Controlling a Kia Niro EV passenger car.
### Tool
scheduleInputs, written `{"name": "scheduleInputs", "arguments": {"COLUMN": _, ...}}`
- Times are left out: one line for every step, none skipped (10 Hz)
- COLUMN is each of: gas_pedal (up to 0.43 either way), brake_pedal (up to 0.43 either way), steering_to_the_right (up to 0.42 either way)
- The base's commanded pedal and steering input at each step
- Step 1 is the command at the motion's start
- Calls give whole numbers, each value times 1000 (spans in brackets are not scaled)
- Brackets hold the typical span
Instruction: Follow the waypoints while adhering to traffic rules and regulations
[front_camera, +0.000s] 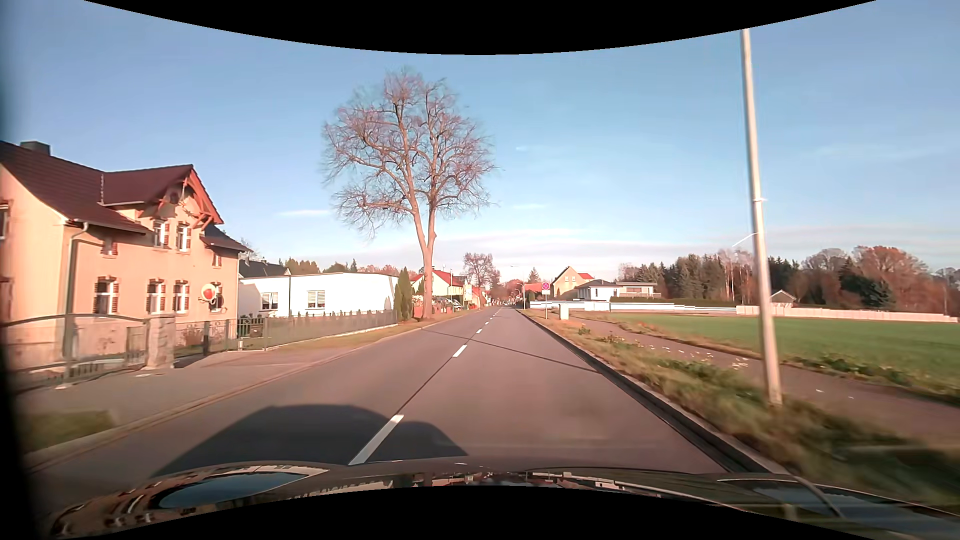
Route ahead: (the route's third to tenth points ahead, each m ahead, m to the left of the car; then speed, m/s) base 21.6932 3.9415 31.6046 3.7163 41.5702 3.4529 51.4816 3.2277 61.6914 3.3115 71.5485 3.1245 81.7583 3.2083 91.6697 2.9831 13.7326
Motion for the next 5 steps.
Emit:
{"name": "scheduleInputs", "arguments": {"gas_pedal": 118, "brake_pedal": 0, "steering_to_the_right": 1}}
{"name": "scheduleInputs", "arguments": {"gas_pedal": 118, "brake_pedal": 0, "steering_to_the_right": 1}}
{"name": "scheduleInputs", "arguments": {"gas_pedal": 118, "brake_pedal": 0, "steering_to_the_right": 1}}
{"name": "scheduleInputs", "arguments": {"gas_pedal": 118, "brake_pedal": 0, "steering_to_the_right": 1}}
{"name": "scheduleInputs", "arguments": {"gas_pedal": 118, "brake_pedal": 0, "steering_to_the_right": 1}}
